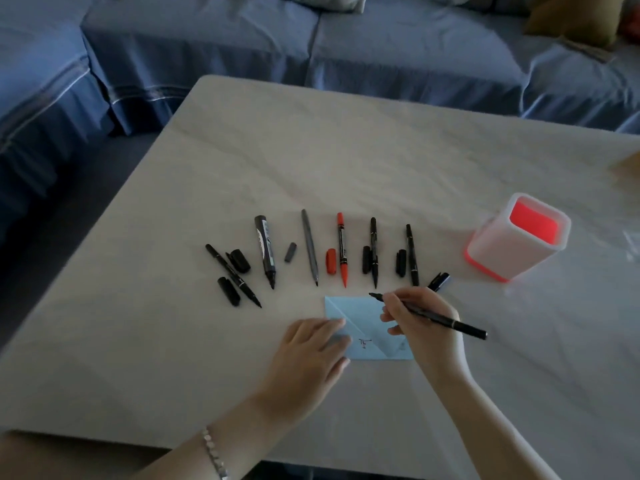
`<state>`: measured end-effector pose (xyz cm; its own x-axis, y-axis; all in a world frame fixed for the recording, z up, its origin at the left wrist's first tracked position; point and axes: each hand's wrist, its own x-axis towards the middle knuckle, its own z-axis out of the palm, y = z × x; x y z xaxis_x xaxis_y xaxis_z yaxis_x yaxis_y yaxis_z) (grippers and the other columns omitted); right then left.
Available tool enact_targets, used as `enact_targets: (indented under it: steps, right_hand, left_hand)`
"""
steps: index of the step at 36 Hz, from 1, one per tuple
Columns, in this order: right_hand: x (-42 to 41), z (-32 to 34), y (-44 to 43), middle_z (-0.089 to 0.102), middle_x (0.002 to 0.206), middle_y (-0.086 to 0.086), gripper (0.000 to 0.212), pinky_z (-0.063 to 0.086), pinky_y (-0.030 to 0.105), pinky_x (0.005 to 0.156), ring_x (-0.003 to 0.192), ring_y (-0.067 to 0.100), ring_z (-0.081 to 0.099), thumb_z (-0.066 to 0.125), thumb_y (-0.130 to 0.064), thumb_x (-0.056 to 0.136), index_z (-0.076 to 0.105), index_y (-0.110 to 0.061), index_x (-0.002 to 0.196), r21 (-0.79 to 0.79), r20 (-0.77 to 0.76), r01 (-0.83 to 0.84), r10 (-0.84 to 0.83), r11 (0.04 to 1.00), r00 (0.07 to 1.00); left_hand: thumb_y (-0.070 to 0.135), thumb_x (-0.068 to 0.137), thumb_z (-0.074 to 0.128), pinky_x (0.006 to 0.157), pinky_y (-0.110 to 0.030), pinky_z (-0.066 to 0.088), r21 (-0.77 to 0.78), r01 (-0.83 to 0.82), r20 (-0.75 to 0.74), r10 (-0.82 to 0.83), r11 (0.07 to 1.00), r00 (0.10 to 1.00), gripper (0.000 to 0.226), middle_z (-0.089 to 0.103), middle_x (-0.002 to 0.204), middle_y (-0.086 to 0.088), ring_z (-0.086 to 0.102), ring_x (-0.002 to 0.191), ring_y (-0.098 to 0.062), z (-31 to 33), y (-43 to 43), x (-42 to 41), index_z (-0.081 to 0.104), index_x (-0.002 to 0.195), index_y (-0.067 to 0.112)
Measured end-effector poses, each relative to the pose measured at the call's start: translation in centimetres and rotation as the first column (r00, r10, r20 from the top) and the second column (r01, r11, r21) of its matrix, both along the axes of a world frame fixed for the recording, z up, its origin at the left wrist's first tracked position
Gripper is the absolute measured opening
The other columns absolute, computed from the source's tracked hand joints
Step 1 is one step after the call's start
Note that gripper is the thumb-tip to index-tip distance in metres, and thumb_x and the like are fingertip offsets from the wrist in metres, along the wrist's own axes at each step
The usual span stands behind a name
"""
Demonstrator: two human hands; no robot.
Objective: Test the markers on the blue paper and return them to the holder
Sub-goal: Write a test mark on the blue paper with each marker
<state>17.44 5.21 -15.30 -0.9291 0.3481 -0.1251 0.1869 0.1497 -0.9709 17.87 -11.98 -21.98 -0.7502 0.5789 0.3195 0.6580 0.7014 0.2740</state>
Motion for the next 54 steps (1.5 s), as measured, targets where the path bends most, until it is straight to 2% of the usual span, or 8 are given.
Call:
enact_targets:
  steps: [3,9,12,14,16,20,31,54]
  right_hand:
    - [-0.7,-0.3,-1.0,0.061,0.048,0.0,0.017,0.045,0.015,0.042,0.041,0.005,0.056,0.071,-0.009,0.077,0.06,-0.007,0.064,0.012,-0.021,0.034,-0.034,0.999,0.999]
    - [-2.8,-2.1,-3.6,0.05,0.045,0.008,0.033,0.036,0.016,0.035,0.032,0.007,0.046,0.069,-0.011,0.079,0.046,-0.006,0.057,0.035,-0.02,0.083,-0.083,0.996,0.996]
    - [-3.3,-3.7,-4.0,0.044,0.047,0.012,0.036,0.034,0.022,0.041,0.042,0.019,0.042,0.065,-0.007,0.078,0.04,-0.011,0.052,0.12,-0.006,0.135,-0.135,0.984,0.991]
    - [-3.4,-4.4,-3.9,0.039,0.047,0.009,0.038,0.032,0.026,0.046,0.047,0.02,0.038,0.063,-0.006,0.076,0.037,-0.014,0.049,0.148,-0.009,0.169,-0.169,0.975,0.986]
    - [-3.3,-4.7,-3.8,0.036,0.046,0.006,0.039,0.029,0.025,0.045,0.048,0.019,0.035,0.062,-0.004,0.076,0.035,-0.014,0.049,0.167,-0.018,0.181,-0.181,0.969,0.983]
    - [-3.3,-4.7,-3.7,0.032,0.044,0.0,0.04,0.024,0.017,0.039,0.041,0.005,0.028,0.061,-0.001,0.076,0.034,-0.014,0.049,0.195,-0.051,0.183,-0.177,0.964,0.983]
    - [-3.3,-5.1,-3.8,0.032,0.039,-0.006,0.04,0.024,0.016,0.041,0.041,0.007,0.032,0.063,-0.006,0.075,0.034,-0.015,0.048,0.24,-0.05,0.179,-0.172,0.954,0.984]
    - [-3.3,-5.3,-3.9,0.034,0.038,-0.009,0.044,0.023,0.014,0.041,0.041,0.007,0.029,0.059,0.003,0.071,0.029,-0.017,0.046,0.209,-0.091,0.18,-0.164,0.961,0.982]
  left_hand:
    - [0.038,0.083,0.044,0.093,-0.025,0.037,0.016,-0.007,-0.003,0.007,1.0,1.0,0.024,0.067,0.111,0.003,0.047,0.107,-0.012,-0.5,-0.2,0.0,0.053,0.102,0.026]
    - [0.036,0.084,0.048,0.097,-0.028,0.037,0.029,0.017,0.046,-0.019,0.999,0.999,0.026,0.066,0.111,0.004,0.057,0.112,-0.016,-0.7,-0.3,0.1,0.059,0.104,0.024]
    - [0.035,0.085,0.048,0.096,-0.032,0.036,0.025,-0.002,0.089,0.0,1.0,0.996,0.03,0.067,0.112,0.003,0.06,0.112,-0.018,-0.8,-0.3,0.1,0.068,0.103,0.023]
    - [0.035,0.086,0.045,0.098,-0.034,0.034,0.022,-0.05,0.114,0.048,0.998,0.992,0.032,0.066,0.116,0.002,0.059,0.115,-0.019,-0.7,-0.2,0.2,0.069,0.103,0.023]
    - [0.034,0.087,0.044,0.098,-0.034,0.033,0.035,-0.081,0.126,0.076,0.996,0.989,0.032,0.066,0.117,0.0,0.058,0.115,-0.02,-0.6,-0.1,0.2,0.07,0.102,0.023]
    - [0.033,0.088,0.045,0.098,-0.034,0.033,0.036,-0.102,0.124,0.097,0.994,0.988,0.03,0.067,0.116,-0.001,0.059,0.113,-0.02,-0.6,0.0,0.2,0.071,0.1,0.022]
    - [0.031,0.087,0.046,0.097,-0.034,0.034,0.035,-0.11,0.127,0.105,0.993,0.986,0.03,0.067,0.115,-0.003,0.06,0.113,-0.021,-0.3,0.1,0.3,0.072,0.098,0.02]
    - [0.029,0.085,0.049,0.094,-0.036,0.037,0.046,-0.133,0.101,0.128,0.99,0.987,0.028,0.069,0.111,-0.004,0.061,0.11,-0.022,-0.3,0.2,0.2,0.073,0.096,0.019]
